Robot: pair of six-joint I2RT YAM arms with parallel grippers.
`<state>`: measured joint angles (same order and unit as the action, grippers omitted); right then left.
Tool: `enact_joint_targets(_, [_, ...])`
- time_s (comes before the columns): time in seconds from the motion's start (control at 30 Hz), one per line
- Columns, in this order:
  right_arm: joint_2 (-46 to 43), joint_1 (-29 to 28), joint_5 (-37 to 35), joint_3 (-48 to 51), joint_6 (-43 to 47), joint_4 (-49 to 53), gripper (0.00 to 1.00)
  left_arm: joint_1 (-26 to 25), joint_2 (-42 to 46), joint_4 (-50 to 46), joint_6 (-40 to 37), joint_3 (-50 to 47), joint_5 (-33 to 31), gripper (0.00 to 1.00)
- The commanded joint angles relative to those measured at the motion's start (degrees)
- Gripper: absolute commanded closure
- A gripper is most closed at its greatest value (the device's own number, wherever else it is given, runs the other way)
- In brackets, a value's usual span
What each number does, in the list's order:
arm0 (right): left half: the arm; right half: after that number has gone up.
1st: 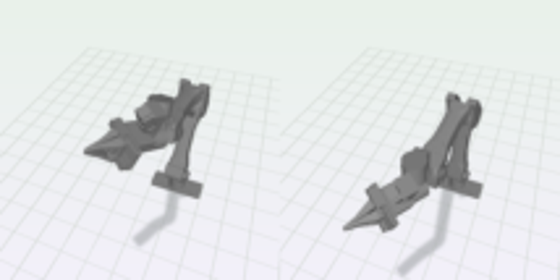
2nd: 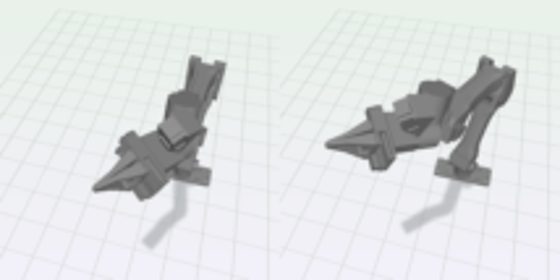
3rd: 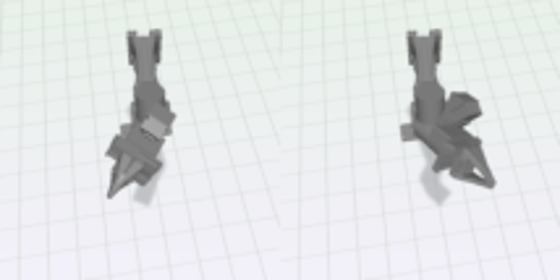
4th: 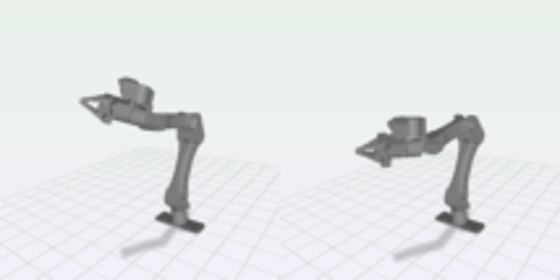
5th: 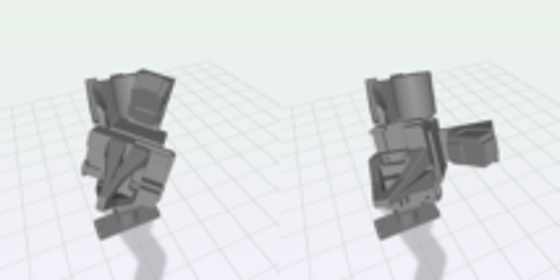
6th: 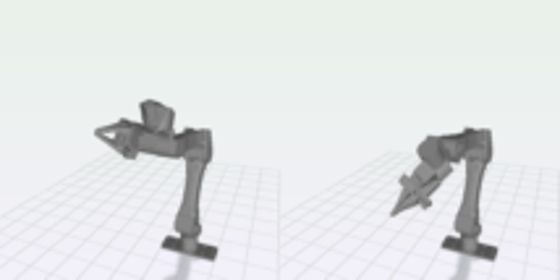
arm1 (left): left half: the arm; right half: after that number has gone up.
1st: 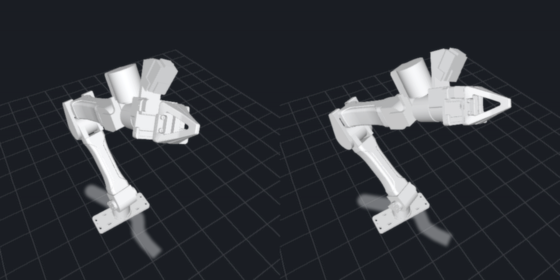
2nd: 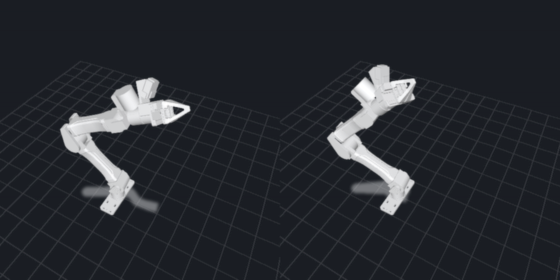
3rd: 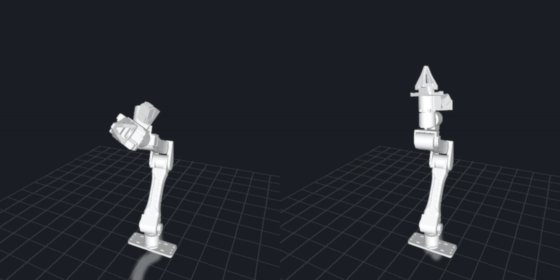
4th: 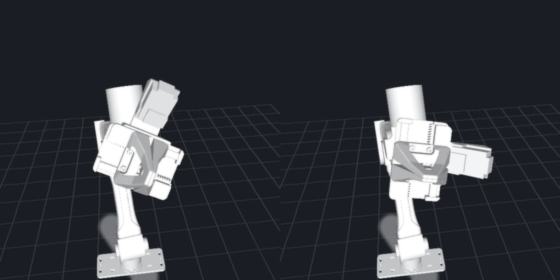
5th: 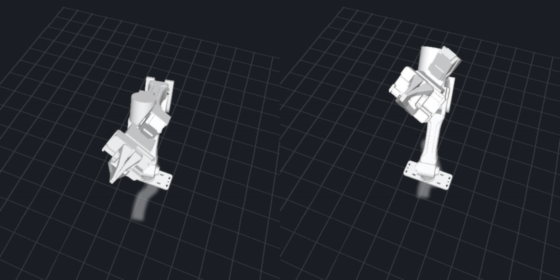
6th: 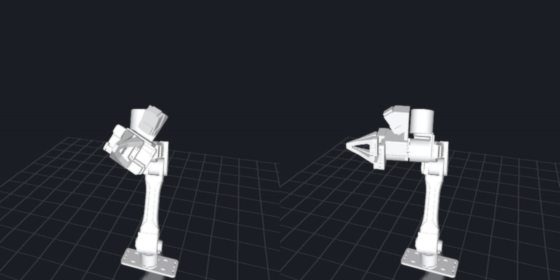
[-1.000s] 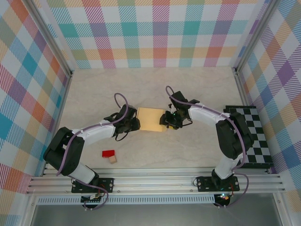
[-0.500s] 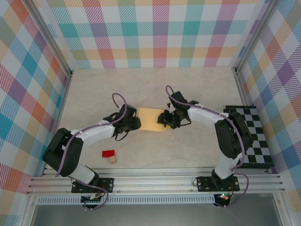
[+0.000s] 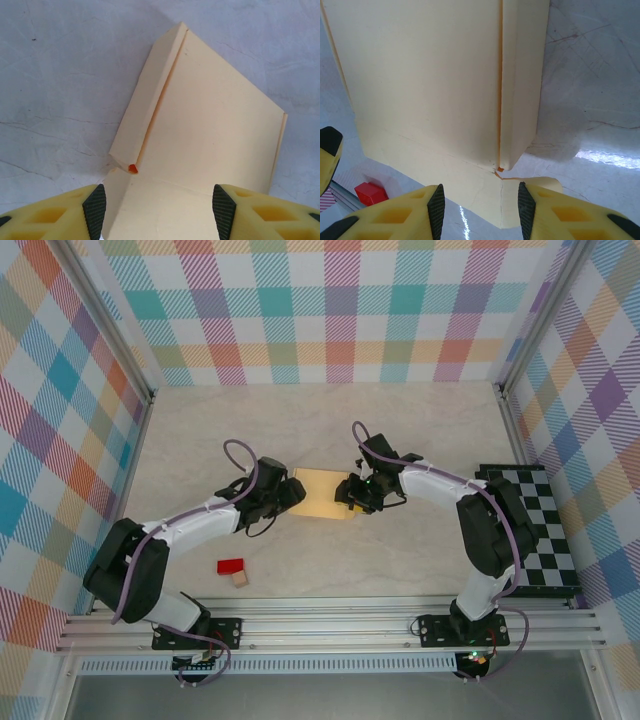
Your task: Fold the paper box
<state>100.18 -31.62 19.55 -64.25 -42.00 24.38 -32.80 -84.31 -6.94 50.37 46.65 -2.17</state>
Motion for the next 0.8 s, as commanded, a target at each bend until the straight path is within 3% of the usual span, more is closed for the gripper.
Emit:
enact_joint_targets(0.0, [0.90,-0.33,-0.05,0.53,0.32,-0.06,0.55,0.89,-0.47,0.18,5.63,-0.84,-0.43,0.41])
enact_joint_targets(0.17, [1.31,-0.32,-0.24,0.70,0.51,-0.09,0.55,0.24,-1.14,-0.40,10.13,-0.87,-0.32,0.41])
enact_joint_targets(0.77, [2.96,-0.29,0.66,1.06,0.87,-0.80,0.55,-0.43,-5.70,0.07,14.69,-0.05,-2.17,0.37])
